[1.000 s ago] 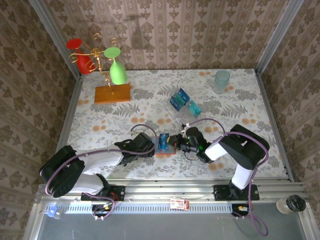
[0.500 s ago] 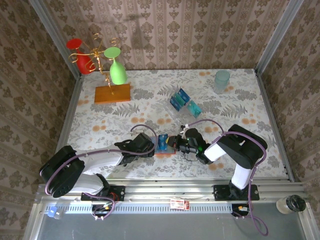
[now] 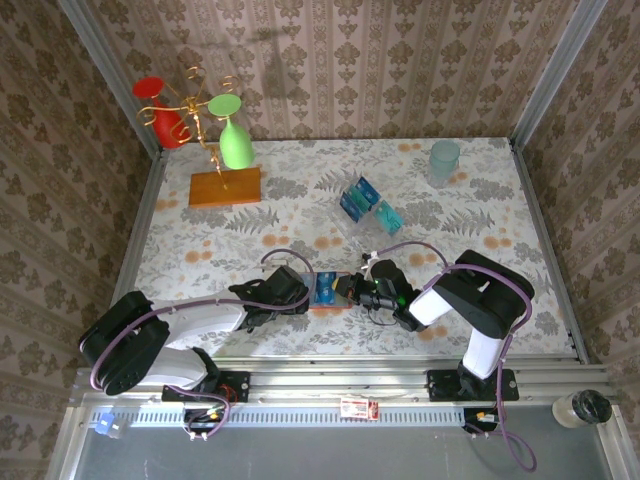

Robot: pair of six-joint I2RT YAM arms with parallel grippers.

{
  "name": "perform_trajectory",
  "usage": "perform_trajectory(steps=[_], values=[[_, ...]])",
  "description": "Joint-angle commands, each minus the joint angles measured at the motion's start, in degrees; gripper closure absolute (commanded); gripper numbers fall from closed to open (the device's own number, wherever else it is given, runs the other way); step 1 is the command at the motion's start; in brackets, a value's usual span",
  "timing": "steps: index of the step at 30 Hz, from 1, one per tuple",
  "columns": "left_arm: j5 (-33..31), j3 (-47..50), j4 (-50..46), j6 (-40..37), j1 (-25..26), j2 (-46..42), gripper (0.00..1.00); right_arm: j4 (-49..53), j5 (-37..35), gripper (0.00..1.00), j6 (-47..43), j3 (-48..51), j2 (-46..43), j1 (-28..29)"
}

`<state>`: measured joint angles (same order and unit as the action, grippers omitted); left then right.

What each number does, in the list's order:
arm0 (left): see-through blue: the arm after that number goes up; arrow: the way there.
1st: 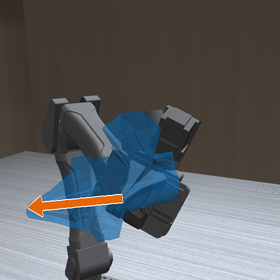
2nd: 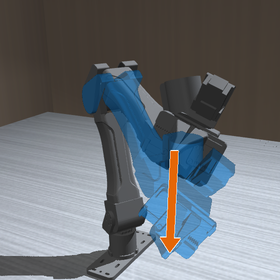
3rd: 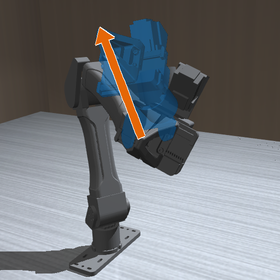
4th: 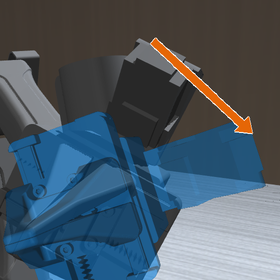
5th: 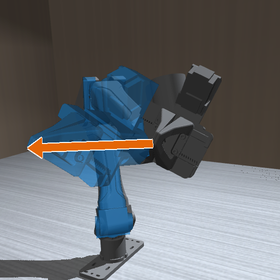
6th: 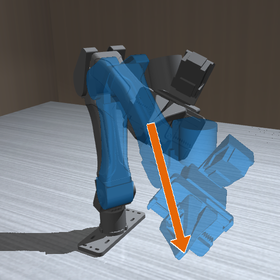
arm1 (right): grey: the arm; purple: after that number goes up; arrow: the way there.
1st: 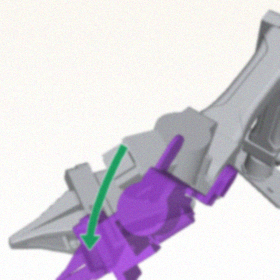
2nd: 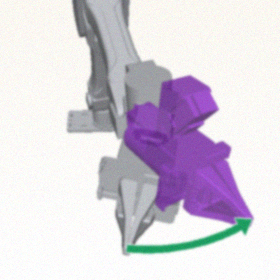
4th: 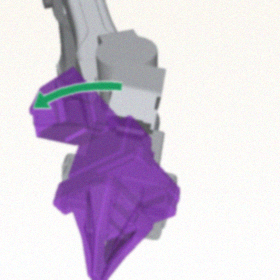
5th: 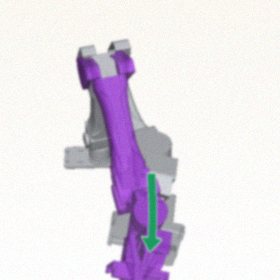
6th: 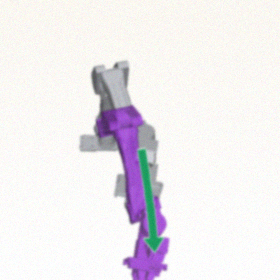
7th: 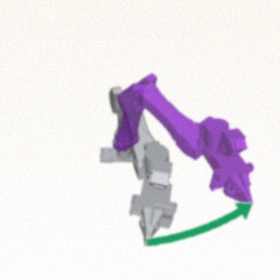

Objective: Put the credit cards into the card holder

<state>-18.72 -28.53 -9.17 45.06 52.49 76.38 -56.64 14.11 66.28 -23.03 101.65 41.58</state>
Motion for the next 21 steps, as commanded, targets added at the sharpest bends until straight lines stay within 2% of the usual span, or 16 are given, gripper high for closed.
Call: perform_trajectory(steps=[1, 21], values=[[0.4, 2.3, -4.6, 1.3, 0.3, 0.5, 0.0, 1.0, -1.2, 1.0, 0.4, 1.2, 0.6, 0.8], [0.4, 2.3, -4.4, 1.3, 0.3, 0.9, 0.0, 6.1, 0.4, 1.0, 0.3, -0.9, 1.3, 1.0]])
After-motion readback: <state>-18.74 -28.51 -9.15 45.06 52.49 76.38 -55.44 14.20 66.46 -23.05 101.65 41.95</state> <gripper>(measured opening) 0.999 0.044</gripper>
